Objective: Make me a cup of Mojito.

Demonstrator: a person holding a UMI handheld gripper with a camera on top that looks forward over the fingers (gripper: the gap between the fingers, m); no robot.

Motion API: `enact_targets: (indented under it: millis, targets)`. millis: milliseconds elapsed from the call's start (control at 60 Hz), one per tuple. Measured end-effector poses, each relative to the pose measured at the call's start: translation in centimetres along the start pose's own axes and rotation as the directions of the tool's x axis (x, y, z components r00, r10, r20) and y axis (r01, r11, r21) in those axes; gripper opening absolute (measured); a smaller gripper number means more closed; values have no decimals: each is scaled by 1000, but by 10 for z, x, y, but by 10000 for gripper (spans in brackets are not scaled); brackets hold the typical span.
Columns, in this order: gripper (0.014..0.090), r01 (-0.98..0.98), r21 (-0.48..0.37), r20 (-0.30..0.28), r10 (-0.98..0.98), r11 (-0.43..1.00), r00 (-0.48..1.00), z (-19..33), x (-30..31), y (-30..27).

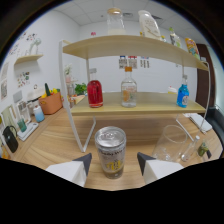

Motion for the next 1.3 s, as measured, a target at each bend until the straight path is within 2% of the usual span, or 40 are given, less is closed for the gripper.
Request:
enact_targets:
  millis: [350,633,1000,1300]
  targets:
    - [854,17,15,-106,-15,1000,994,-109,12,-33]
    - [854,46,-22,-156,-49,999,987,-148,56,-21]
    - [855,26,-88,-119,-36,996,992,-158,102,-5]
    - [855,25,-100,-96,-35,995,995,-152,119,0]
